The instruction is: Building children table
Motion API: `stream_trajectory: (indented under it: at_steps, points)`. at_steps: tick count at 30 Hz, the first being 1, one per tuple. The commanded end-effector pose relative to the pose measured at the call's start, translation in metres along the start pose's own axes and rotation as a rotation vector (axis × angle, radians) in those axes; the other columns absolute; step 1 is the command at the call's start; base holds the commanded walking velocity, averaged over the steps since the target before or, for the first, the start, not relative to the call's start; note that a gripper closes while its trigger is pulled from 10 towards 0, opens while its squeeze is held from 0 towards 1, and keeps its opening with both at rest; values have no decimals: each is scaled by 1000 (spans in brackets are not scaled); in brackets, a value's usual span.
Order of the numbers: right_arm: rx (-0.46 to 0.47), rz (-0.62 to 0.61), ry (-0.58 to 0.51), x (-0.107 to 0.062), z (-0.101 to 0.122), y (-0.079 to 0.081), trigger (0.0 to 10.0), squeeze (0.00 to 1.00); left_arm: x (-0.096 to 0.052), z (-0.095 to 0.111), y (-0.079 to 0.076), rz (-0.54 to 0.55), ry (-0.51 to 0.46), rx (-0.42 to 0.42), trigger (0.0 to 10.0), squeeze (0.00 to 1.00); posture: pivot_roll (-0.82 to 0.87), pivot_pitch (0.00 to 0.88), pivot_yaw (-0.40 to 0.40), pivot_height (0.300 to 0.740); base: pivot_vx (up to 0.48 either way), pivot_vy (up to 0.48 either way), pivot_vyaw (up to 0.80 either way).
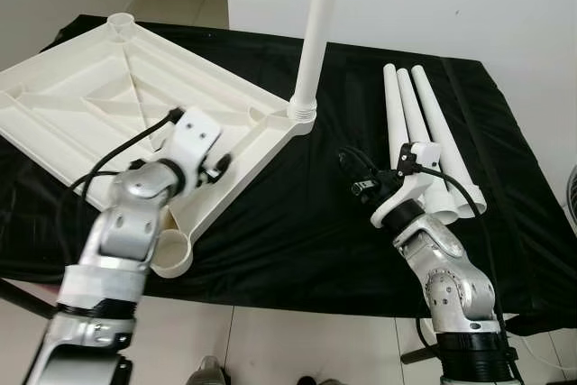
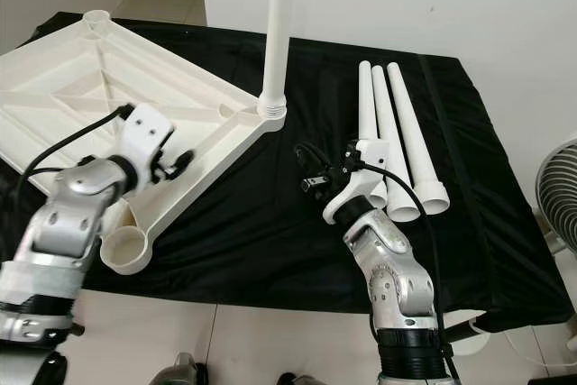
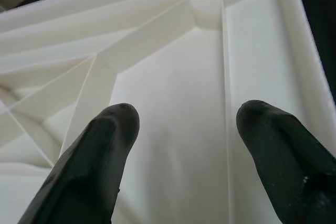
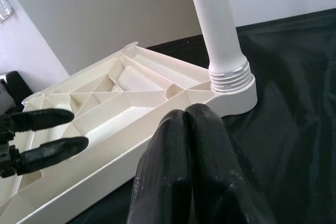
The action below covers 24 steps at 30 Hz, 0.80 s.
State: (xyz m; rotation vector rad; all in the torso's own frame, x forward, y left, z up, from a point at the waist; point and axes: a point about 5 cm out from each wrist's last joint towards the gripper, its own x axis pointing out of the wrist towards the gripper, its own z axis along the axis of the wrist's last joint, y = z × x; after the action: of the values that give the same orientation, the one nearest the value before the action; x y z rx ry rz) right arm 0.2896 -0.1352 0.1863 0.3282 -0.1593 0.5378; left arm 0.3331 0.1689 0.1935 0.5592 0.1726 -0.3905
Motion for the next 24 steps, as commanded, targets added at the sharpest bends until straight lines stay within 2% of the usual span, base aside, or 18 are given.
stream_trajectory:
  at_steps: [1, 5, 6, 11, 17, 21, 22, 24]
  points:
    - [-5, -8, 3, -3, -1, -3, 10000, 0, -6, -27, 8, 11, 125, 66, 10000, 0, 138, 94, -48, 740, 0, 0, 0]
    - [-5, -8, 4, -3, -1, -3, 10000, 0, -7, -31, 10, 13, 142, 78, 10000, 0, 138, 95, -50, 740, 0, 0, 0]
    - [-6, -8, 4, -3, 0, -3, 10000, 0, -9, -35, 9, -4, 160, 106, 10000, 0, 138, 95, -51, 740, 0, 0, 0]
    - [-9, -7, 5, -2, 1, -4, 10000, 0, -13, -44, 2, -77, 208, 140, 10000, 0, 139, 95, -57, 740, 0, 0, 0]
    - [-14, -5, 3, -1, 2, -5, 10000, 0, -12, -52, -26, -233, 215, 152, 10000, 0, 130, 89, -60, 740, 0, 0, 0]
    - [-19, -6, 0, 0, 4, -6, 10000, 0, -7, -49, -41, -299, 186, 119, 10000, 0, 118, 83, -57, 740, 0, 0, 0]
    - [-19, -6, 0, 0, 4, -6, 10000, 0, -7, -49, -41, -299, 186, 119, 10000, 0, 118, 83, -57, 740, 0, 0, 0]
    - [-26, -12, -5, 0, 5, -7, 10000, 0, 0, -42, -54, -343, 151, 102, 10000, 0, 111, 79, -54, 740, 0, 0, 0]
